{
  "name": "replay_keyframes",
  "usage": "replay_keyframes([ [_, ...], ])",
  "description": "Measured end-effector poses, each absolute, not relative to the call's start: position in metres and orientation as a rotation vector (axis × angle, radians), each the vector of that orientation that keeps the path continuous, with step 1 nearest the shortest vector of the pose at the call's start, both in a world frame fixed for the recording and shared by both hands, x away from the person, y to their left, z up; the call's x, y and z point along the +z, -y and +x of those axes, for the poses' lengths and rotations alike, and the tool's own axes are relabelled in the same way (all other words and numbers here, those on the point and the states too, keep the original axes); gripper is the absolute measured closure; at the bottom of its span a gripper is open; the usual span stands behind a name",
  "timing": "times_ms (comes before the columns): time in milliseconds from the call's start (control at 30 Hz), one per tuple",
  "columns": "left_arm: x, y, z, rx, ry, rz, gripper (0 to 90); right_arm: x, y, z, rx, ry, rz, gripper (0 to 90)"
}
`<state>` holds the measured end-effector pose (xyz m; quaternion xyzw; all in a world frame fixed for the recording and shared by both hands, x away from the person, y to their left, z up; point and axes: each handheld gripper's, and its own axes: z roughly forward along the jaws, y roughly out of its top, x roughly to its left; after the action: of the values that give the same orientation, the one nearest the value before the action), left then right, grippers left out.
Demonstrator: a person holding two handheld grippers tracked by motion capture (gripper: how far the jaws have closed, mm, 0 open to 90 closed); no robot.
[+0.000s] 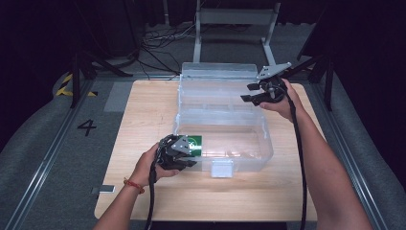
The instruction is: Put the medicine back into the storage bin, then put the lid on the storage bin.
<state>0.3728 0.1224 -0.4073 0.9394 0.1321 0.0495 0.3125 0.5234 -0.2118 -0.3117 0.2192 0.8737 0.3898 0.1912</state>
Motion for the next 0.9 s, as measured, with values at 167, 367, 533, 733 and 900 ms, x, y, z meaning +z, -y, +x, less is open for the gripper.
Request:
replay_keyframes([
  [167,-0.408,-0.122,0.373,0.131,-0.352,2.475,77.4,-0.317,0.208,0.534,1.046,-2.483,0.605,51.9],
  [367,-0.408,-0.122,0.373,0.129,-0.351,2.472,77.4,-0.321,0.204,0.546,0.923,-2.545,0.616,59.5],
  [533,-0.408,-0.123,0.373,0.128,-0.353,2.471,77.3,-0.321,0.199,0.55,0.849,-2.588,0.556,63.9],
  [733,-0.408,-0.123,0.373,0.119,-0.368,2.466,77.1,-0.313,0.188,0.555,0.748,-2.673,0.415,77.9],
  [900,-0.408,-0.122,0.373,0.119,-0.378,2.467,76.8,-0.312,0.184,0.555,0.689,-2.69,0.356,80.5],
])
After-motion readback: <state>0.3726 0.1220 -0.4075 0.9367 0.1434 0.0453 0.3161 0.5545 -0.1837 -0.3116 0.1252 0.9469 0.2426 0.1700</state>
